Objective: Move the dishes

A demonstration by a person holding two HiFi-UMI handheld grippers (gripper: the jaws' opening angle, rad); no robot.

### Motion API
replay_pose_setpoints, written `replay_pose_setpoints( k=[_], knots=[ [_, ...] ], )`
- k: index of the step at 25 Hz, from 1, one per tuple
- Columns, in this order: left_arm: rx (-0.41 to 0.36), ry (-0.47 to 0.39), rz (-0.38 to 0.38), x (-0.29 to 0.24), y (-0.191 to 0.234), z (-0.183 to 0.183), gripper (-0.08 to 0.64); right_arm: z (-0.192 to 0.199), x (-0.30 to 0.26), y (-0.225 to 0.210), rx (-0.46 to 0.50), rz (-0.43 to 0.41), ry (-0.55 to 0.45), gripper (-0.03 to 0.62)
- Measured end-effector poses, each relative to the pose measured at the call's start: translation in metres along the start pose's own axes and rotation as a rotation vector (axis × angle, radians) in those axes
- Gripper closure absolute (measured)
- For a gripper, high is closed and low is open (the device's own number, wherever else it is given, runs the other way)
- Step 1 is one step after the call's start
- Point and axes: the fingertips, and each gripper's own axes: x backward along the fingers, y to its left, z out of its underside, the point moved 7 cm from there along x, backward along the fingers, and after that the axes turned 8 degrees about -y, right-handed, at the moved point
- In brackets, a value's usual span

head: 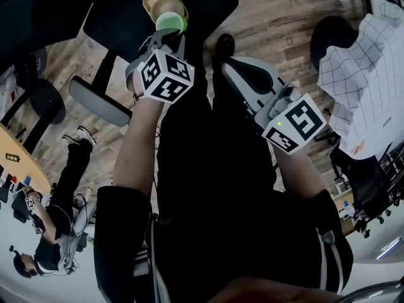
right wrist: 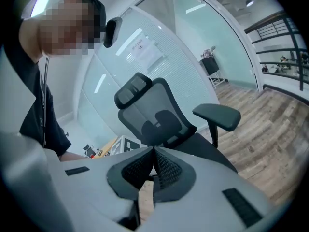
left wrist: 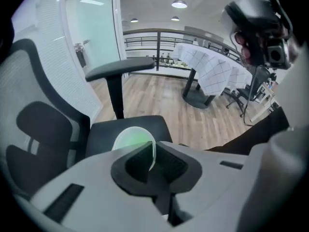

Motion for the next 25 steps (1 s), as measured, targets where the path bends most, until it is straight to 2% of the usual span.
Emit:
replay_pose_setpoints(
  k=[4,8,11,14,17,25],
  knots=[
    [-0.077,-0.054,0.04,0.061,-0.018,-0.042,0.537,-0.032,0.024,0.038,0.036,0.045,-0.016,0.572],
    [-0.2,-0.097,0.096,0.11,-0.036,-0.077,0.537,-0.053,0.05,0.07,0.09,0.107,-0.049,0.572],
    [-0.281,-0.106,0.146,0.135,-0.055,-0.094,0.537,-0.064,0.072,0.088,0.084,0.162,-0.102,0.572],
    [-0.366,-0.131,0.158,0.146,-0.073,-0.114,0.537,-0.075,0.098,0.098,0.097,0.214,-0.169,0.572],
    [-0.417,-0.174,0.155,0.152,-0.097,-0.137,0.537,-0.078,0.134,0.101,0.119,0.272,-0.23,0.572],
    [-0.563,-0.252,0.176,0.163,-0.201,-0.197,0.537,-0.052,0.272,0.094,0.094,0.433,-0.368,0.572]
  ],
)
